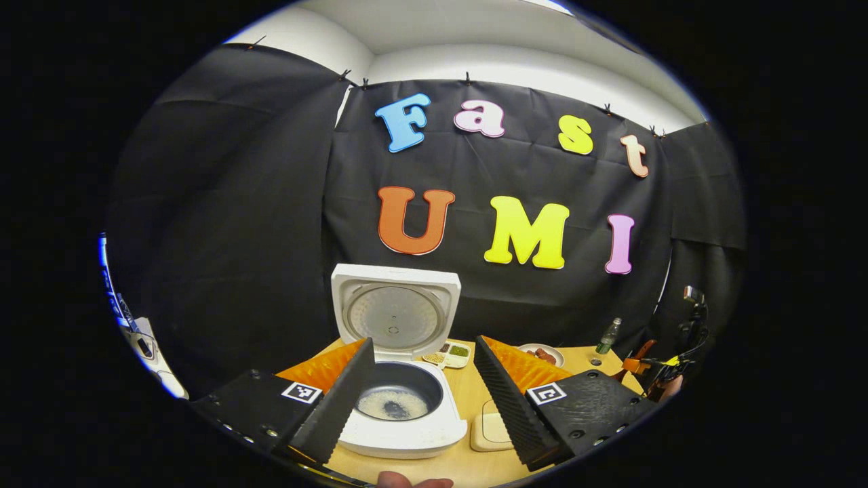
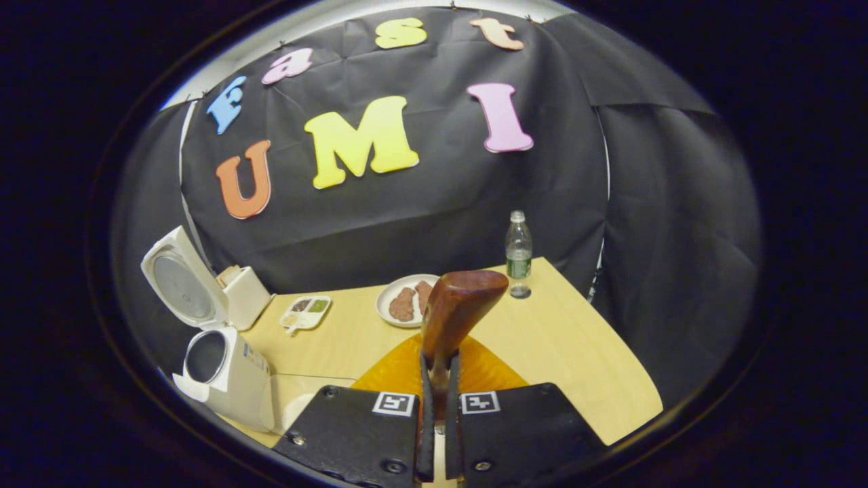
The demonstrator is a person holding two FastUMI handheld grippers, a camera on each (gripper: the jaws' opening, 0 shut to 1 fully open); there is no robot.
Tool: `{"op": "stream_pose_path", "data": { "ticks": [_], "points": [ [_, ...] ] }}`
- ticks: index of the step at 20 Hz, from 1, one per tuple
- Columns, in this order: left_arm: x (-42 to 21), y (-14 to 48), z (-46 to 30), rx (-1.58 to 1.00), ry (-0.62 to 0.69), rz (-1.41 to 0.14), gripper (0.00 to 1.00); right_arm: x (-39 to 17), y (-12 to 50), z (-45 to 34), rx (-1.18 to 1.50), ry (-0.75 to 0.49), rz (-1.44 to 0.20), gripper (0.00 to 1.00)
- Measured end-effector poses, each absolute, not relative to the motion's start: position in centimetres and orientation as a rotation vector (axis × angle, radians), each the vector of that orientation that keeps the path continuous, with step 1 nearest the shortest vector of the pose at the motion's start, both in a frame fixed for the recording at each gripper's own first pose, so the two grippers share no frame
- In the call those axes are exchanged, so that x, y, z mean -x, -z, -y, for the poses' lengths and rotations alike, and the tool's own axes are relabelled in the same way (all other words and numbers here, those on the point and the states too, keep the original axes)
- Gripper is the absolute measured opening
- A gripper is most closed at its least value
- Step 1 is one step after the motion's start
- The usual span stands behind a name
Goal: Close the left gripper, press the button to open the rice cooker; take a wooden spoon from the chopstick holder with the right hand, scoop a spoonful of rice and pour it into the rice cooker, then put the wooden spoon back into the chopstick holder.
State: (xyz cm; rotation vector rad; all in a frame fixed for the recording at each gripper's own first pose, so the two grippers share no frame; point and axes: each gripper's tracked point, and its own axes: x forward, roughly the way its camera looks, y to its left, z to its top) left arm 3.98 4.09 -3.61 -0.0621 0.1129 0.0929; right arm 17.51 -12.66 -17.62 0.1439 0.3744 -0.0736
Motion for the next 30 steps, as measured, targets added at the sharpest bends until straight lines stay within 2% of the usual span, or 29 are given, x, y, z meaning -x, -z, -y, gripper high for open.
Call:
{"op": "stream_pose_path", "data": {
  "ticks": [6, 10, 16, 20, 30],
  "points": [
    [-3.4, 3.2, -8.2, 0.031, -0.067, -0.110, 0.95, -16.1, 16.8, 3.3, -0.012, 0.014, -0.322, 0.11],
    [-2.6, 3.1, -10.5, 0.003, -0.073, -0.116, 0.94, -16.8, 21.7, -0.6, 0.106, -0.014, -0.354, 0.11],
    [-1.5, 5.6, -14.0, 0.004, -0.122, -0.184, 0.94, -19.4, 28.4, -1.6, 0.269, 0.021, -0.378, 0.11],
    [-0.9, 6.3, -15.6, 0.009, -0.155, -0.205, 0.94, -20.0, 30.1, -2.9, 0.218, 0.000, -0.404, 0.12],
    [-1.3, 6.7, -16.0, 0.028, -0.166, -0.212, 0.94, -18.2, 30.7, -8.4, -0.213, -0.135, -0.555, 0.11]
  ]
}}
